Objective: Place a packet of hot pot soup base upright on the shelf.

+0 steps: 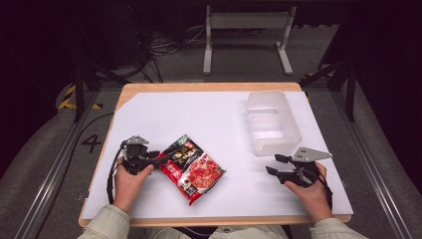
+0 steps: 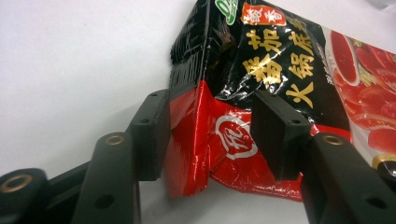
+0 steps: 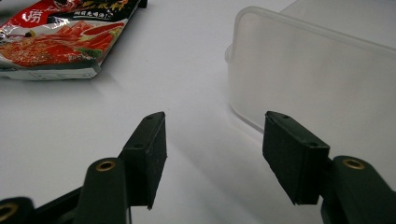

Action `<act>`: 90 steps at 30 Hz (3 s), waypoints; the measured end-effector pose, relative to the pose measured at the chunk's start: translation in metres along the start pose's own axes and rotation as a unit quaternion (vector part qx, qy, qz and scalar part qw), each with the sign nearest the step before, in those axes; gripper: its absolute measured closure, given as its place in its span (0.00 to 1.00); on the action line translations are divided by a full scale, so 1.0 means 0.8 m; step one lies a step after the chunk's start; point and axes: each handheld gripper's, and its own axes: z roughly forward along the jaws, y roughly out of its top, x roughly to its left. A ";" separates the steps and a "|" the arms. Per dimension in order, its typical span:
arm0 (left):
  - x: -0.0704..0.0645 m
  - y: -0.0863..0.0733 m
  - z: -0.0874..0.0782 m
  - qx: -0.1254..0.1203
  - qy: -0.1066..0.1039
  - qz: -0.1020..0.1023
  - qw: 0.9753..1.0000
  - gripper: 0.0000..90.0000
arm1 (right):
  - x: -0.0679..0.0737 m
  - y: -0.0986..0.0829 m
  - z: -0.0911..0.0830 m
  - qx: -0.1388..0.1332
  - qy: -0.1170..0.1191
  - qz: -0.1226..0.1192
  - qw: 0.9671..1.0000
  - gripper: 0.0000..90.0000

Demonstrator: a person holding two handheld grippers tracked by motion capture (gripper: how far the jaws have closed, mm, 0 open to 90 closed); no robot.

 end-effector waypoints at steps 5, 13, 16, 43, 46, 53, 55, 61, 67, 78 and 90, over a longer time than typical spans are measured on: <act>-0.001 0.000 0.001 0.008 -0.009 0.009 1.000 0.58 | 0.000 0.000 0.001 0.003 0.004 0.001 1.000 0.44; 0.002 -0.001 0.003 0.017 -0.033 -0.001 0.999 0.66 | 0.000 0.000 0.003 0.004 0.008 0.000 1.000 0.43; 0.004 -0.002 0.002 0.017 -0.027 -0.006 0.999 0.75 | 0.000 0.000 0.003 0.005 0.008 0.000 1.000 0.43; -0.014 0.007 -0.018 -0.016 -0.006 0.001 1.000 0.98 | 0.001 0.003 0.004 0.005 0.005 -0.006 1.000 0.43; -0.020 0.010 -0.025 -0.023 -0.006 0.004 1.000 0.98 | 0.001 0.003 0.005 0.005 0.005 -0.005 1.000 0.43; -0.032 0.020 -0.036 -0.033 -0.002 0.028 0.999 0.98 | 0.000 0.002 0.003 0.004 0.004 -0.006 1.000 0.43; -0.036 0.023 -0.039 -0.039 -0.002 0.033 0.999 0.98 | 0.000 0.002 0.002 0.003 0.004 -0.005 1.000 0.43; -0.054 0.034 -0.053 -0.057 0.001 0.059 0.997 0.98 | -0.001 0.001 0.002 0.002 0.002 -0.003 1.000 0.43; -0.067 0.041 -0.067 -0.072 0.000 0.075 0.995 0.98 | -0.001 0.003 0.000 -0.001 0.000 -0.003 1.000 0.43; -0.102 0.061 -0.089 -0.099 0.023 0.129 0.986 0.98 | 0.001 0.006 -0.001 -0.005 0.000 -0.006 1.000 0.43; -0.122 0.093 -0.095 -0.115 0.058 0.154 0.980 0.98 | 0.006 0.013 0.002 -0.009 0.008 -0.015 1.000 0.43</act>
